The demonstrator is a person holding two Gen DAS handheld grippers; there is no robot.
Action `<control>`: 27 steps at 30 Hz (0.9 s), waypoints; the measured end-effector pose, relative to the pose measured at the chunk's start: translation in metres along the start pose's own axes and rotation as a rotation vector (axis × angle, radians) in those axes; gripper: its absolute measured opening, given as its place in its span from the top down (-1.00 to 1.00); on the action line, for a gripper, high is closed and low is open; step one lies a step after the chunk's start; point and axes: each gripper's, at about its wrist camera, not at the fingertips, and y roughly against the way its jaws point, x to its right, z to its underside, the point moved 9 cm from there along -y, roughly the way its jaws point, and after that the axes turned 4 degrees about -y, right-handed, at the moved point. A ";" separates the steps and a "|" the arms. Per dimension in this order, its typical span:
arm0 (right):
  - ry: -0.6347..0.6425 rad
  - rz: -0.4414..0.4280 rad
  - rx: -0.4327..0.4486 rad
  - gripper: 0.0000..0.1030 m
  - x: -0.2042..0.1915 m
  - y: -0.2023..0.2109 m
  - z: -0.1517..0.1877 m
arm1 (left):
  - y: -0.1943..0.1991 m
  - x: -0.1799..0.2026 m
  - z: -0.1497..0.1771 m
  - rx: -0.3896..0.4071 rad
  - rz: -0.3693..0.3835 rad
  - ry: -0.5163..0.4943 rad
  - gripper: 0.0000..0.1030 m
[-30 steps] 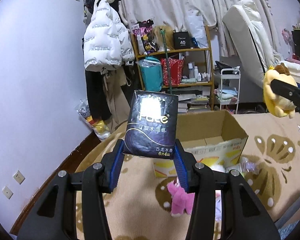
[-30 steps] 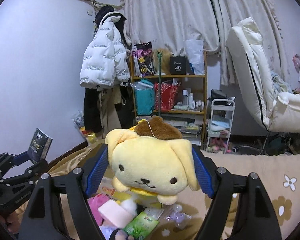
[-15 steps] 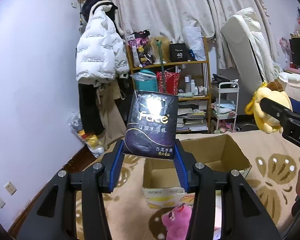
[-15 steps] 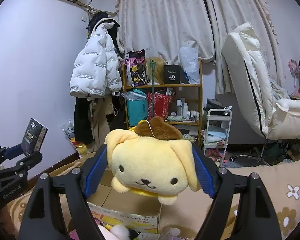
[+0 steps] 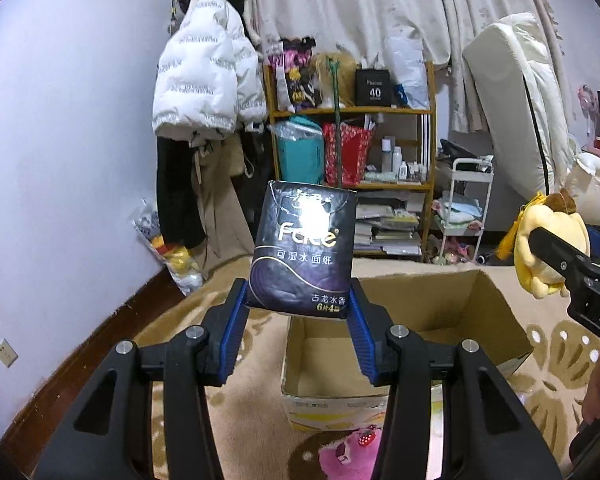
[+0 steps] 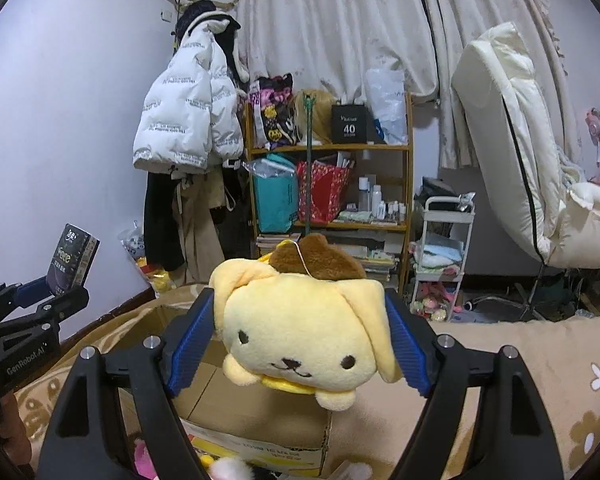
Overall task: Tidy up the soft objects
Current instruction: 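Open both tools to drop the tissue pack and dog plush into the box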
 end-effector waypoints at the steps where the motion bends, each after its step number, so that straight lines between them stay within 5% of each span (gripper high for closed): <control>1: -0.003 -0.002 -0.007 -0.65 0.000 -0.004 0.003 | -0.005 0.002 0.002 -0.010 0.007 -0.001 0.10; 17: -0.009 -0.035 -0.157 -0.66 0.005 -0.040 0.043 | -0.035 0.014 0.029 -0.110 0.099 0.009 0.10; 27: -0.024 -0.105 -0.245 -0.81 -0.003 -0.045 0.065 | -0.032 0.011 0.042 -0.149 0.078 0.000 0.00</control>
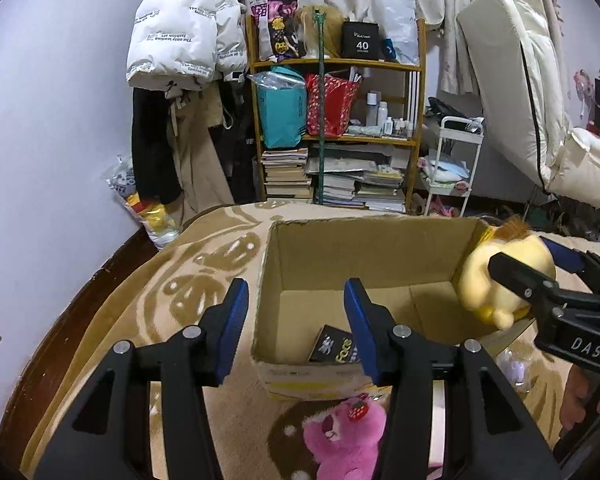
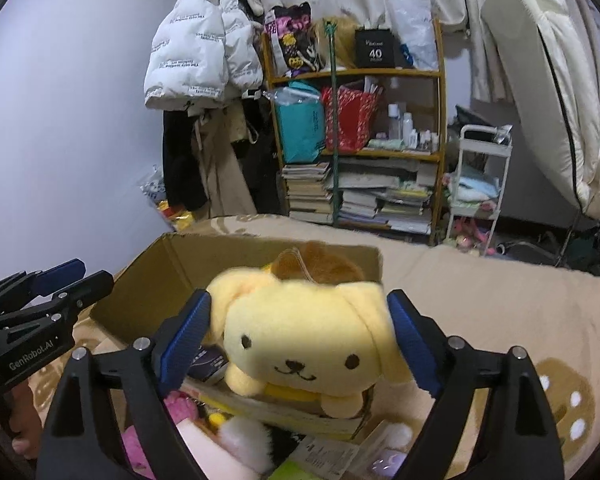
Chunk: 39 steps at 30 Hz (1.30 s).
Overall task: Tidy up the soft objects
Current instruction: 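Open both tools to drop the tissue pack and dog plush into the box, then withdraw both tools from the box back toward the remaining plushes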
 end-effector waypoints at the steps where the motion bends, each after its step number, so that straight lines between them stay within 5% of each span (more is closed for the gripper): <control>1: -0.003 -0.003 0.000 -0.82 0.000 0.001 0.001 | 0.001 -0.001 0.001 -0.004 -0.003 0.001 -0.03; 4: -0.003 -0.010 0.007 -1.00 -0.002 0.005 0.000 | 0.007 -0.004 0.002 0.001 -0.022 0.003 -0.26; 13: -0.022 -0.009 0.030 -1.00 -0.008 0.032 0.000 | 0.035 -0.007 0.008 0.023 -0.038 -0.007 -0.79; 31: -0.015 0.024 0.051 -1.00 -0.031 0.104 0.019 | 0.105 -0.009 0.027 0.016 -0.015 -0.029 -0.93; 39: -0.052 0.002 0.002 -1.00 -0.032 0.128 0.038 | 0.119 -0.008 0.048 -0.054 -0.029 -0.066 -0.93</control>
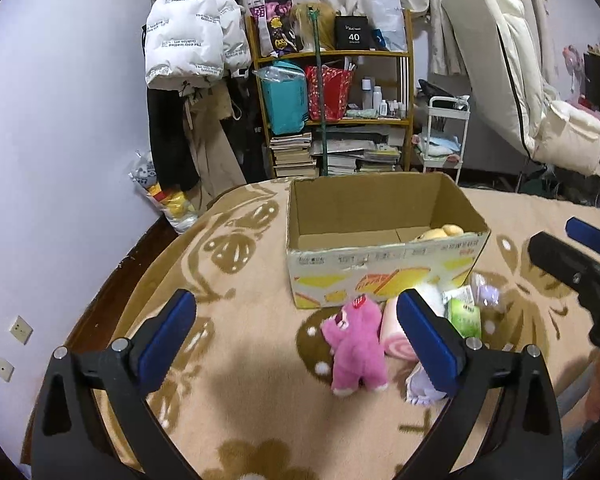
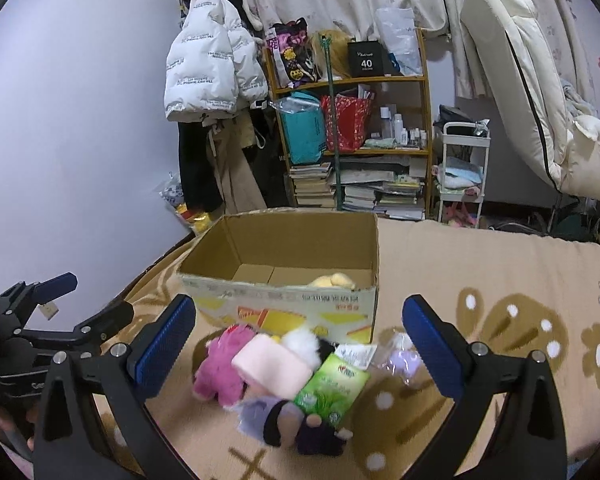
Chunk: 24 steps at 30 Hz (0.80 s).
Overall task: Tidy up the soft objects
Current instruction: 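Withdraw both tools from the box back toward the remaining plushes, then grasp the pink bear with the left tool while the right tool grasps the lavender plush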
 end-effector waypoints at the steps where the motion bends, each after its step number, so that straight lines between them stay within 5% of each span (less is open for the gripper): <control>1: -0.001 -0.001 -0.003 -1.00 0.000 0.003 0.001 | 0.002 0.001 0.001 0.000 0.003 -0.006 -0.93; 24: -0.033 0.044 -0.194 -1.00 0.013 -0.021 0.042 | -0.048 0.001 0.026 -0.180 0.062 0.032 -0.93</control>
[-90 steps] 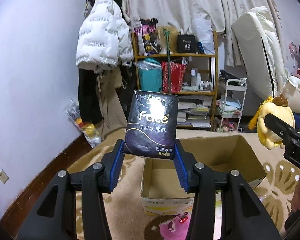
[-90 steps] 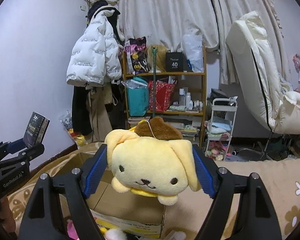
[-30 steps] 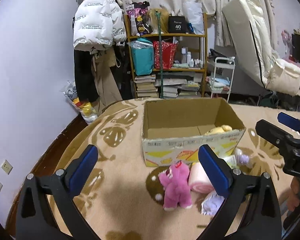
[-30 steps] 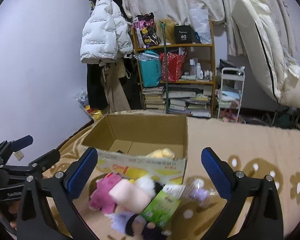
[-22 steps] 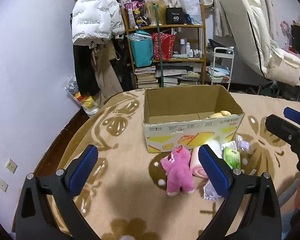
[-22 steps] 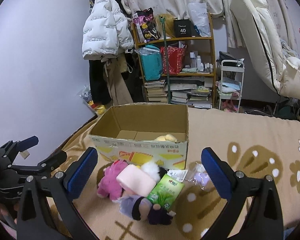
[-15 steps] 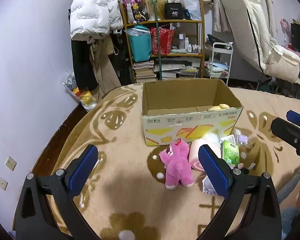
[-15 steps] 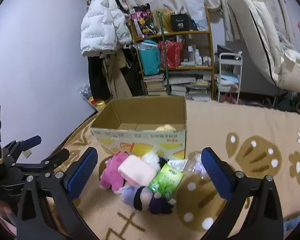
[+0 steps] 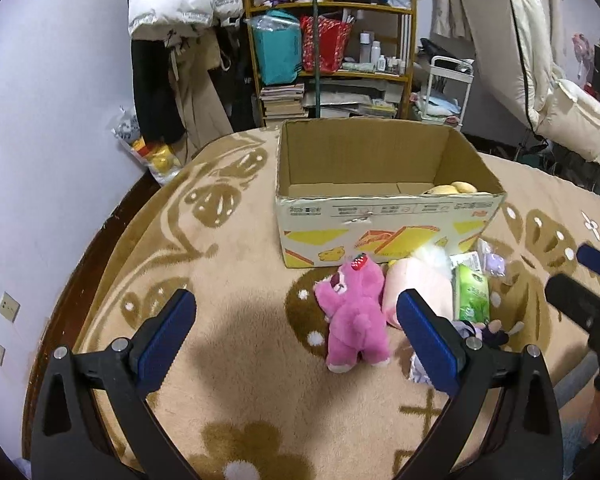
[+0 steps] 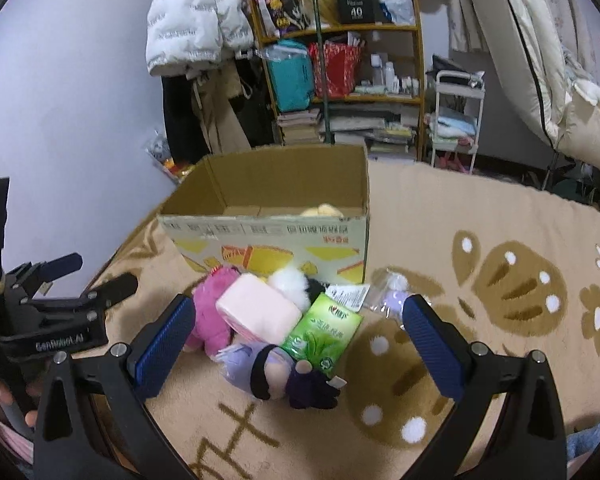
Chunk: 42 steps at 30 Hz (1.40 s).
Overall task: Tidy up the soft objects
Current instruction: 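Grasp the pink bear with the left tool while the right tool grasps the lavender plush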
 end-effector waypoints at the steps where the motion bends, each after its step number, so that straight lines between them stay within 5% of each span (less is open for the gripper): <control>1: -0.004 0.001 -0.008 -1.00 0.001 -0.003 0.001 | -0.004 -0.001 -0.001 -0.008 0.002 0.006 -0.93; 27: -0.014 -0.007 -0.363 -1.00 -0.013 -0.098 0.068 | -0.091 0.022 0.027 -0.271 0.187 0.041 -0.93; 42: -0.016 0.016 -0.451 -1.00 -0.015 -0.123 0.086 | -0.125 0.032 0.055 -0.417 0.184 0.002 -0.93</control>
